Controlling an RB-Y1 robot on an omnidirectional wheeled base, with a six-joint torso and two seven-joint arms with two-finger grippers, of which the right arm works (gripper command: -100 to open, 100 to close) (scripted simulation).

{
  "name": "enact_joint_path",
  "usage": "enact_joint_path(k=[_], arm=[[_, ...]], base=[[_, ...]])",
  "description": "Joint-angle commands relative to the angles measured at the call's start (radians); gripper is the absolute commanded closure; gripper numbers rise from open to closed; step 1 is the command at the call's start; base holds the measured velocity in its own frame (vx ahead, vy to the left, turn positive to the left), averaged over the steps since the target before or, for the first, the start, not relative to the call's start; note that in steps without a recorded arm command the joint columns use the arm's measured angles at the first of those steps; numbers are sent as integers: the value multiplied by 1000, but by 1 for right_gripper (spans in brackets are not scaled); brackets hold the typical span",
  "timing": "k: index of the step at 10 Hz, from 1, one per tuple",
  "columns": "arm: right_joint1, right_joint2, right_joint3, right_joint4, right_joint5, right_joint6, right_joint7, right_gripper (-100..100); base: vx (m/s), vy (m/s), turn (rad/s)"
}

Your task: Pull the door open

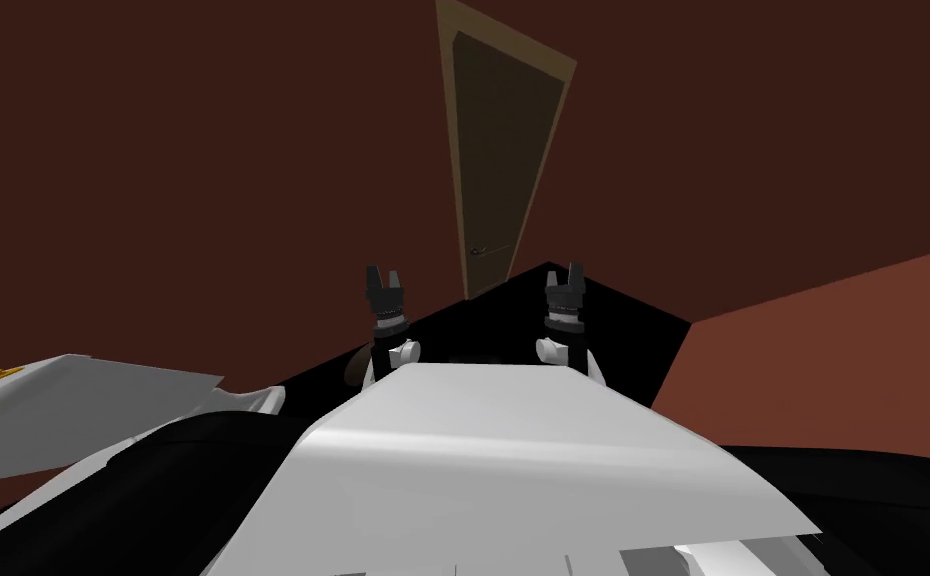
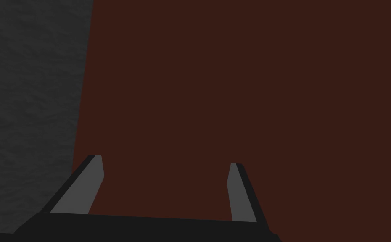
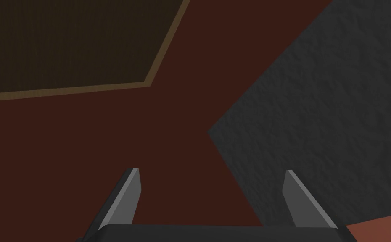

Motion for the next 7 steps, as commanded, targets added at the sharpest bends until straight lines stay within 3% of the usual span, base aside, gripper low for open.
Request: enact_joint_path(k=[1,7], arm=[[-17,-10,2,33,-5,-2,-4,-100],[-67,-44,20,162,-22,-13,-18,-100]], base=[[106,-2,63],[93,-17,78]])
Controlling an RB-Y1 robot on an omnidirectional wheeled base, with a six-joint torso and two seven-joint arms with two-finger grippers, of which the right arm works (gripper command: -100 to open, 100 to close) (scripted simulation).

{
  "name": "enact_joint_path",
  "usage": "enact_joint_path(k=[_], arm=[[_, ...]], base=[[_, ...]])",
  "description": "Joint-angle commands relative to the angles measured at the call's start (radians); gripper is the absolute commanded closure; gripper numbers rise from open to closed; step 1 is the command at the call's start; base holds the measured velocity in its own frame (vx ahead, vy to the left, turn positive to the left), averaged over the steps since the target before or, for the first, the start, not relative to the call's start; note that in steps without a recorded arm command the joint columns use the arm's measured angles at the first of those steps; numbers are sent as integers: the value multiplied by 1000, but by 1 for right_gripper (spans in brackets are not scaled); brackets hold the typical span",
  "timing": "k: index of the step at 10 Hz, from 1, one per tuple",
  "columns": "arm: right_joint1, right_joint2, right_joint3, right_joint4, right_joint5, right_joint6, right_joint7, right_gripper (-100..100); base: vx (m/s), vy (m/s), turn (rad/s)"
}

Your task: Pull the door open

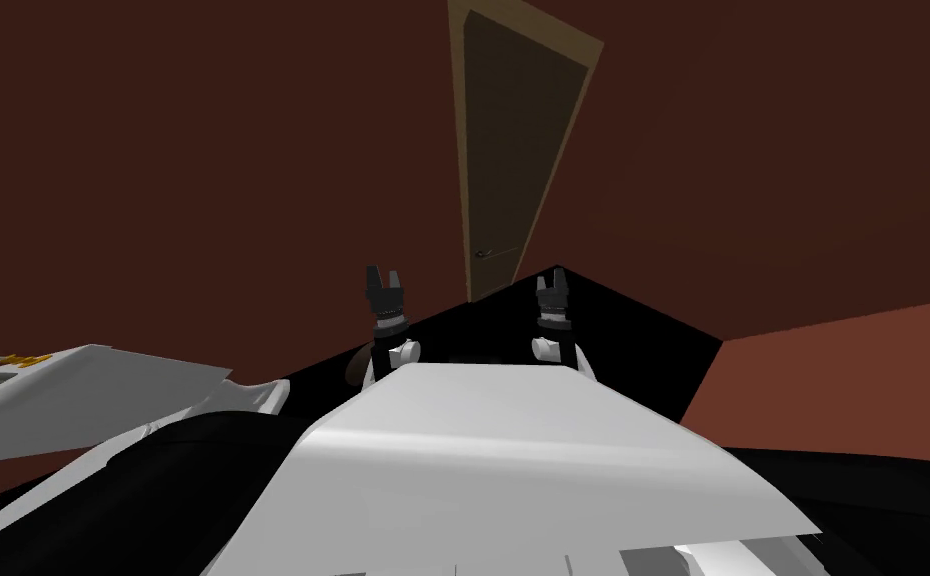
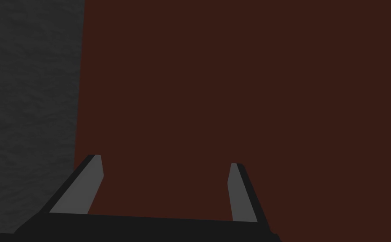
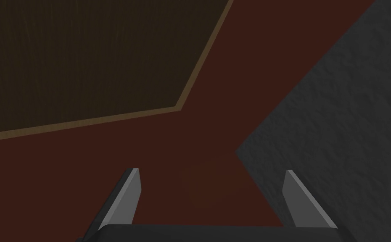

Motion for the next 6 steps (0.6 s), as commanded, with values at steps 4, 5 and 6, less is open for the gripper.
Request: enact_joint_path(k=[4,5,6], arm=[[-53,-28,13,118,-15,-8,-11,-100],[-62,-34,17,142,-18,-10,-14,-100],[-72,-40,20,167,-21,-13,-16,-100]], base=[[99,-13,84],[95,-14,77],[97,-29,83]])
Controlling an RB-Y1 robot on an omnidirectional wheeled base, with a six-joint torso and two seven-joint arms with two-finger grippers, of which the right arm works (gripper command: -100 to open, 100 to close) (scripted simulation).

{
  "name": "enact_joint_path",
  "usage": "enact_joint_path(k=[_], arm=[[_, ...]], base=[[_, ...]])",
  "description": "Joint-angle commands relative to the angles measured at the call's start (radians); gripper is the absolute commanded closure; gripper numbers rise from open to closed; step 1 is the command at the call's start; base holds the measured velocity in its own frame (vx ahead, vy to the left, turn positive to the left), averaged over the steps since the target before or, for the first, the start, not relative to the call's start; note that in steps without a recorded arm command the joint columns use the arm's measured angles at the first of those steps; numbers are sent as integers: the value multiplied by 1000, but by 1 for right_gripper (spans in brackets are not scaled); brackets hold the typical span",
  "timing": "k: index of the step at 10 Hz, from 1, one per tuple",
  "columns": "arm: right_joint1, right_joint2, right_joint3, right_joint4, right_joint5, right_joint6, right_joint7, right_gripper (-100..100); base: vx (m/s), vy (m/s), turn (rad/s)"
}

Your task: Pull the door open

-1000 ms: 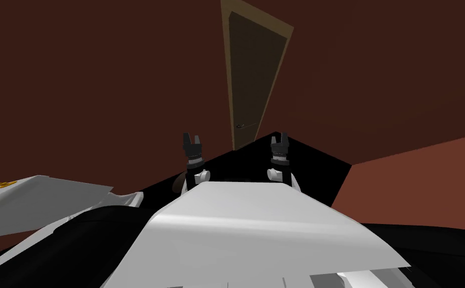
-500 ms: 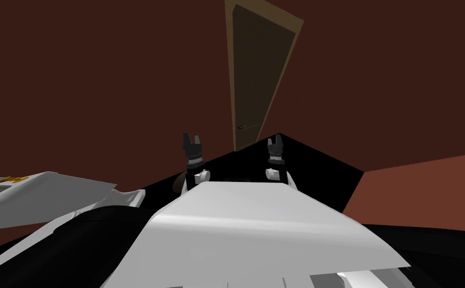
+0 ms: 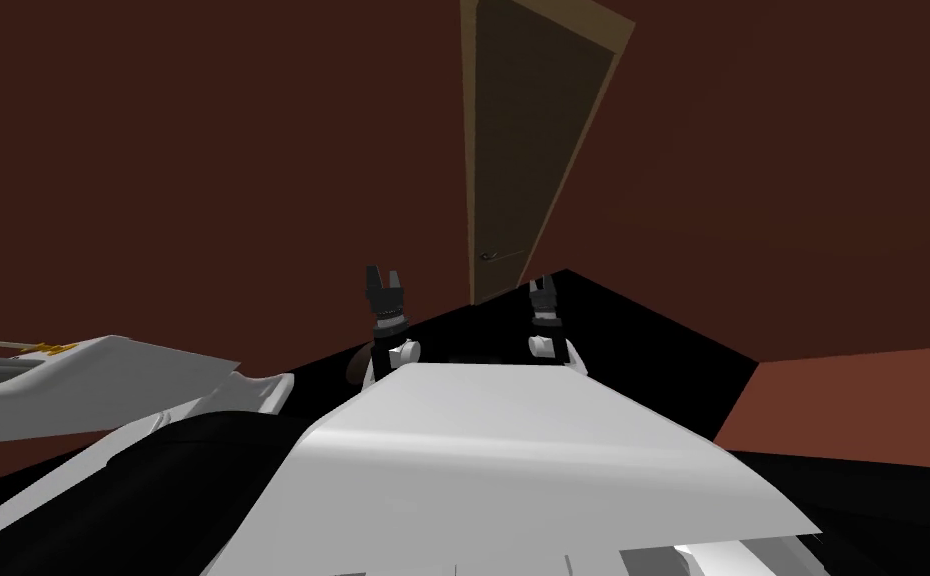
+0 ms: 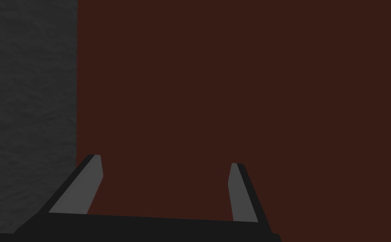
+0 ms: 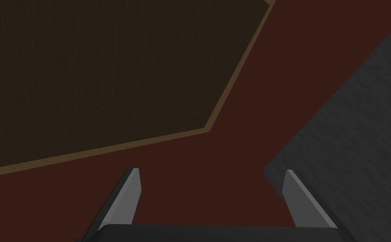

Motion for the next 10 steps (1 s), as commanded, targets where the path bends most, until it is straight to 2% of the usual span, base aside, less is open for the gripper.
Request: enact_joint_path(k=[1,10], arm=[[-12,-7,9,45,-4,-11,-2,-100],[-104,-62,42,280,-34,-31,-27,-100]], base=[[97,-21,104],[96,-29,92]])
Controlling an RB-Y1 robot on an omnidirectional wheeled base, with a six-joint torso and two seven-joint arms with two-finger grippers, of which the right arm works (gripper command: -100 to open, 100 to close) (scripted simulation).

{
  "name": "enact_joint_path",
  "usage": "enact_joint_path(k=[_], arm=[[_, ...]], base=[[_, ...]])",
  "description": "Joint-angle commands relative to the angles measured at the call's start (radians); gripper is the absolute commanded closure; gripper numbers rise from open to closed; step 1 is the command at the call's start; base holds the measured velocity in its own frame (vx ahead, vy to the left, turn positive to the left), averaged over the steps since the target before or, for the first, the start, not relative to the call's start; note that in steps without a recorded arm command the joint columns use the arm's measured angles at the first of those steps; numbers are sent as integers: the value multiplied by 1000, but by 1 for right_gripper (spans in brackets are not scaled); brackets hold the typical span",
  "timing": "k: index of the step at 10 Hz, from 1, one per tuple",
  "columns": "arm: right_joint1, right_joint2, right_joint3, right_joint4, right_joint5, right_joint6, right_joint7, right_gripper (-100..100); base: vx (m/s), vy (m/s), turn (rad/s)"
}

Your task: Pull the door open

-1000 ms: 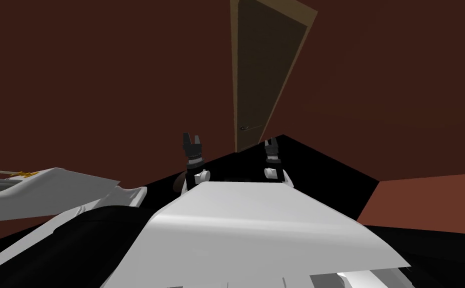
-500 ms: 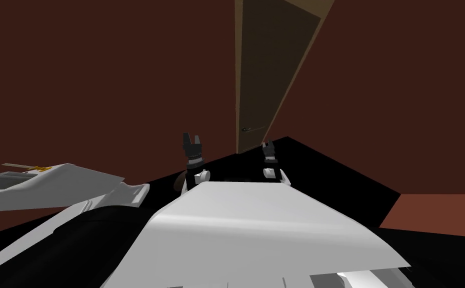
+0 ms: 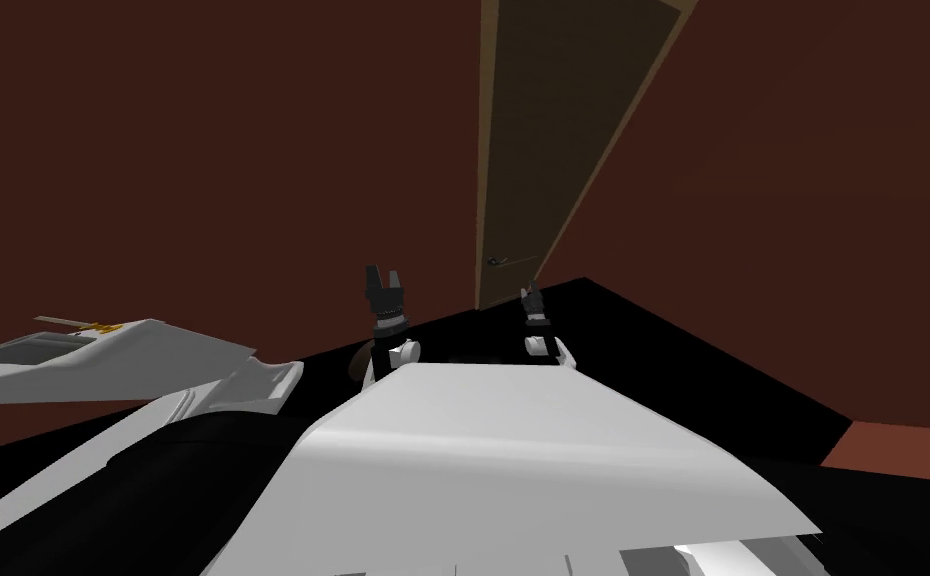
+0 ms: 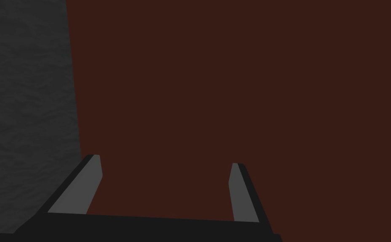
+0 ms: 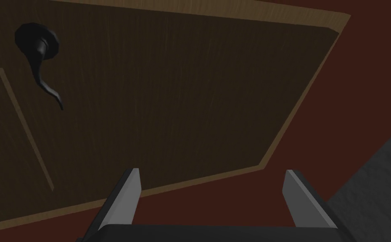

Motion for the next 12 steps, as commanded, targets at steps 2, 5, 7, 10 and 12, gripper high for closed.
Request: enact_joint_path(k=[2,5,7,10,12], arm=[[-27,-17,9,70,-9,-6,-8,-100],[-58,-34,20,149,-20,-13,-16,-100],[-78,-46,28,200,-26,-17,-22,-100],[-108,-62,38,277,-36,-24,-30,-100],[-127,-73,45,325,-42,-28,-35,-100]], base=[[87,-35,92],[91,-29,94],[89,-33,93],[97,-44,91],[94,-35,88]])
